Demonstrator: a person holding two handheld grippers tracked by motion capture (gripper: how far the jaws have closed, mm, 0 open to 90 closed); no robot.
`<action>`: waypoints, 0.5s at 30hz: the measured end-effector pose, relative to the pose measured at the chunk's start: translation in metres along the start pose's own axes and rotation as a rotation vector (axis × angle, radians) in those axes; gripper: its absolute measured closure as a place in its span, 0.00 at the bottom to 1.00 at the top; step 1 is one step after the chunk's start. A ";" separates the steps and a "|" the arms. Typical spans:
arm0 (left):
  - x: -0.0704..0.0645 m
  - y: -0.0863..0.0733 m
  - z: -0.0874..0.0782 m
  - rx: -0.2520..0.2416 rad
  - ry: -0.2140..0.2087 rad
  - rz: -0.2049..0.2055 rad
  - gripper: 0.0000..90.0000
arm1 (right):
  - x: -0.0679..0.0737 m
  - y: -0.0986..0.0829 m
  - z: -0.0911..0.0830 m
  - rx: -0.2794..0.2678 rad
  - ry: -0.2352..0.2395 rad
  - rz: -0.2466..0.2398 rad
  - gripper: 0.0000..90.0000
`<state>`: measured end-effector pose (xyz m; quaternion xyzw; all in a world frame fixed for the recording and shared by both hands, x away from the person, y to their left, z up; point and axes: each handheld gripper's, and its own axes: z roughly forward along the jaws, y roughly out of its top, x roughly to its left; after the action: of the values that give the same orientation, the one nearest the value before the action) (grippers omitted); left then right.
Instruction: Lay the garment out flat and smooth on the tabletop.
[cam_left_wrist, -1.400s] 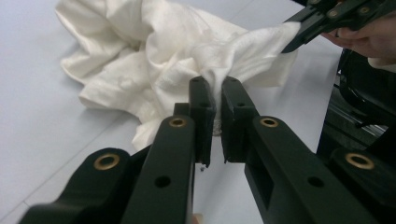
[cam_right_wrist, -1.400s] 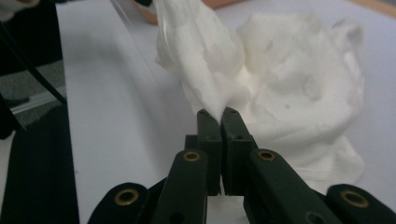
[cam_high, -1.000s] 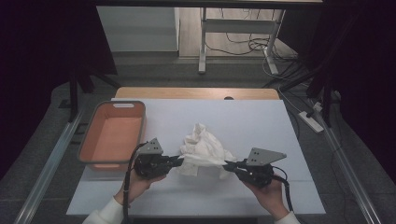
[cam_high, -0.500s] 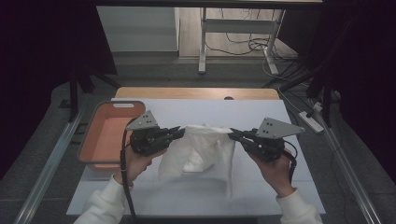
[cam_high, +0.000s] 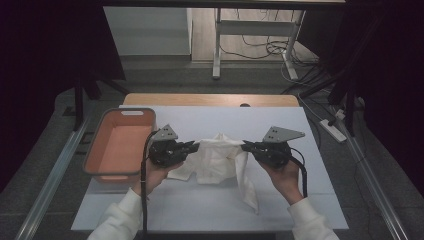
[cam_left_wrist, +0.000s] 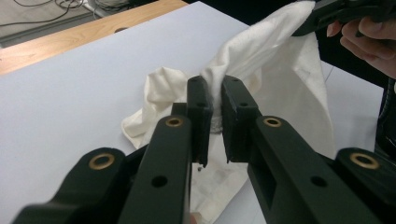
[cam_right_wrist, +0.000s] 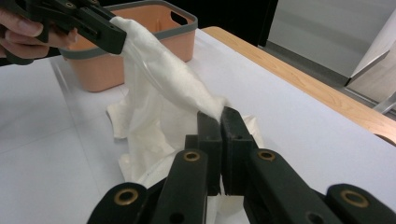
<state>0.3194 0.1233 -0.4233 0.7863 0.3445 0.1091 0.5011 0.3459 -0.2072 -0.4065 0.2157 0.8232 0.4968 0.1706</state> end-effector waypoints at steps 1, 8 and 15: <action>0.001 0.001 0.000 0.000 0.001 0.001 0.90 | -0.001 -0.001 0.000 0.002 -0.001 0.002 0.98; 0.008 0.010 0.008 0.023 0.016 0.004 0.89 | -0.010 -0.001 0.005 -0.003 -0.016 0.022 0.98; 0.020 0.021 0.015 0.024 0.023 -0.014 0.88 | -0.024 -0.001 0.015 0.005 -0.029 0.047 0.98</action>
<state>0.3509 0.1195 -0.4156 0.7884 0.3570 0.1108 0.4885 0.3737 -0.2096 -0.4123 0.2426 0.8166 0.4953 0.1701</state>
